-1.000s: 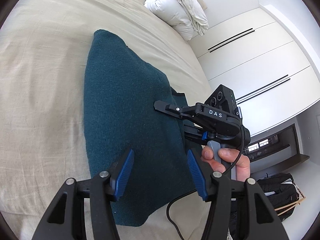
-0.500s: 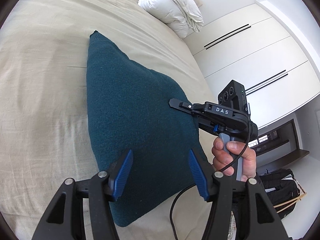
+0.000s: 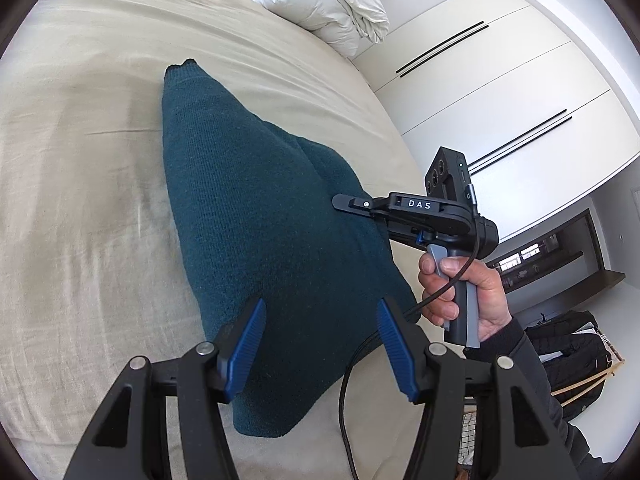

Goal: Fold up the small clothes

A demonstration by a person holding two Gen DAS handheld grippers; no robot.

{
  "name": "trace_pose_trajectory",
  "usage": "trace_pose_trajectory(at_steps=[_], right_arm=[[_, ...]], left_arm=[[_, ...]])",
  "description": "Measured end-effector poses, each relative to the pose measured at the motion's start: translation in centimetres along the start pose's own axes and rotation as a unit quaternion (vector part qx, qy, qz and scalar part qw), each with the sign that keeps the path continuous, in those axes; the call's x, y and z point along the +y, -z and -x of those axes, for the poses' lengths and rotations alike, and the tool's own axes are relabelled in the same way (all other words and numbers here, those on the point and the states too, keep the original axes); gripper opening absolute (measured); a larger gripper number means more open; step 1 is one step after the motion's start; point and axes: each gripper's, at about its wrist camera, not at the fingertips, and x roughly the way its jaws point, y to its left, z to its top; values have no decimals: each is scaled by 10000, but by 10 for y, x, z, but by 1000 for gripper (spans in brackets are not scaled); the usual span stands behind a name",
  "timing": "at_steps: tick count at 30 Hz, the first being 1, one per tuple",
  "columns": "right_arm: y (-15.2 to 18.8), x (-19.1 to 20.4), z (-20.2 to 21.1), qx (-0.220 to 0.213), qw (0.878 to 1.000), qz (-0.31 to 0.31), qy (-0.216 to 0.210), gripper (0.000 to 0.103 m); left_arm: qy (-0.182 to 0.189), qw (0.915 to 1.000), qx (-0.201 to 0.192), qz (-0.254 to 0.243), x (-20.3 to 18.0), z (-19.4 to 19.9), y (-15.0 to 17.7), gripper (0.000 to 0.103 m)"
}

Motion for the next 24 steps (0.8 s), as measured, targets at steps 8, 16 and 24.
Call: trace_pose_trajectory(at_steps=[8,16,24], right_arm=[[6,-15,-1,73,9984,-421,-376,17],[62,-10,42,-89,9972,-507,-540,24],[128,-13,48,-279,9980,-487,-299,11]], left_arm=[[-99,9998,4,-143,-9,3,0,60],[-191,9995,46,-237,-15,-6,5,60],[-343,9990,111,-257,-19,-16,14,60]])
